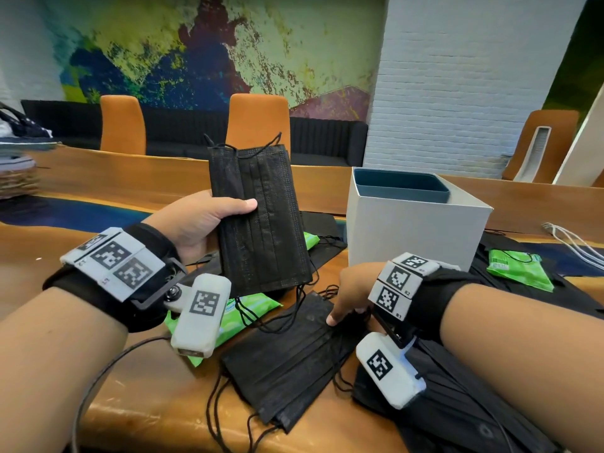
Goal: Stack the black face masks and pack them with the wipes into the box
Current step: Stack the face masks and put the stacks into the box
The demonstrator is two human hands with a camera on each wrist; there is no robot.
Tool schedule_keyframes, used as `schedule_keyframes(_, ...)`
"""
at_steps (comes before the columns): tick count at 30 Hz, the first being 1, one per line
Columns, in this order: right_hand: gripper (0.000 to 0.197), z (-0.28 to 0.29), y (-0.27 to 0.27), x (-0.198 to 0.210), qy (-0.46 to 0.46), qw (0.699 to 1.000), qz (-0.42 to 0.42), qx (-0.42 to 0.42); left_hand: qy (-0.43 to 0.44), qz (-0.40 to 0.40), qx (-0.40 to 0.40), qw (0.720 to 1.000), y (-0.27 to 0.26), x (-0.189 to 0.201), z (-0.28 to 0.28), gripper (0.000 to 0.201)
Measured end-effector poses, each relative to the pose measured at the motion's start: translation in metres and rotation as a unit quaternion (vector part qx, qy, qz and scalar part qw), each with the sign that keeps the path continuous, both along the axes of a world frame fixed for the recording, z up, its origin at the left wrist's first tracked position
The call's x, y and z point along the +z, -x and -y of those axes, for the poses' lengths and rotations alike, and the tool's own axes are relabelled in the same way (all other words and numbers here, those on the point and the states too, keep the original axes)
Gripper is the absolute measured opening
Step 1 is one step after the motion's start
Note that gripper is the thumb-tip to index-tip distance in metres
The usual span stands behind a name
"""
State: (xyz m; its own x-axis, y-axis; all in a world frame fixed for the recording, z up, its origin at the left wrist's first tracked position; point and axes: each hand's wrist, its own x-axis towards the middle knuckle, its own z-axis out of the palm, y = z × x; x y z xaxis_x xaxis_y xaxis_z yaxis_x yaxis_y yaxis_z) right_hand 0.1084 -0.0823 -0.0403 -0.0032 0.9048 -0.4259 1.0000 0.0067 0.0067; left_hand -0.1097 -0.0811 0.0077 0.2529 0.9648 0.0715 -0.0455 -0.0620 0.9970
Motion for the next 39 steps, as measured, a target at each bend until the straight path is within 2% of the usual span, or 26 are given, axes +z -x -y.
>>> schedule_keyframes(2, 0.039, -0.001, -0.001, -0.001, 0.006, 1.0, -0.011, -0.002, 0.0, -0.003, 0.001, 1.0, 0.001, 0.0, -0.001, 0.016)
schedule_keyframes(6, 0.054, -0.001, -0.002, -0.005, -0.009, 0.999, -0.03, -0.01, 0.0, -0.01, 0.006, 1.0, 0.0, -0.002, 0.0, 0.017)
schedule_keyframes(10, 0.037, 0.002, -0.004, -0.009, -0.027, 0.997, -0.068, 0.007, 0.003, -0.033, -0.004, 0.999, -0.003, -0.003, 0.003, 0.015)
schedule_keyframes(13, 0.029, 0.005, -0.008, -0.006, -0.083, 0.984, -0.154, 0.011, -0.002, -0.043, -0.018, 0.999, -0.003, -0.001, 0.006, 0.015)
schedule_keyframes(15, 0.027, 0.003, -0.014, 0.002, -0.14, 0.964, -0.228, -0.003, -0.006, -0.049, -0.021, 0.999, -0.003, 0.0, 0.008, 0.015)
schedule_keyframes(17, 0.017, 0.002, -0.019, 0.013, -0.185, 0.936, -0.298, -0.011, -0.004, -0.056, -0.025, 0.998, -0.004, 0.001, 0.008, 0.015)
schedule_keyframes(19, 0.008, 0.003, -0.025, 0.024, -0.232, 0.9, -0.368, -0.016, -0.003, -0.063, -0.029, 0.998, -0.006, 0.001, 0.009, 0.015)
schedule_keyframes(22, 0.008, 0.01, -0.035, 0.041, -0.276, 0.84, -0.467, -0.03, 0.0, -0.069, -0.041, 0.997, -0.014, 0.001, 0.011, 0.015)
schedule_keyframes(28, 0.014, 0.028, -0.051, 0.069, -0.326, 0.777, -0.538, -0.011, 0.029, -0.049, -0.074, 0.996, -0.036, -0.004, 0.009, 0.025)
schedule_keyframes(32, 0.018, 0.036, -0.057, 0.078, -0.324, 0.756, -0.569, -0.002, 0.025, -0.047, -0.083, 0.995, -0.056, -0.01, 0.008, 0.034)
schedule_keyframes(36, 0.019, 0.038, -0.059, 0.07, -0.299, 0.747, -0.594, -0.018, 0.024, -0.042, -0.106, 0.993, -0.075, -0.02, 0.009, 0.025)
schedule_keyframes(39, 0.016, 0.041, -0.055, 0.059, -0.269, 0.744, -0.61, -0.038, 0.03, -0.044, -0.122, 0.991, -0.083, -0.027, 0.012, 0.025)
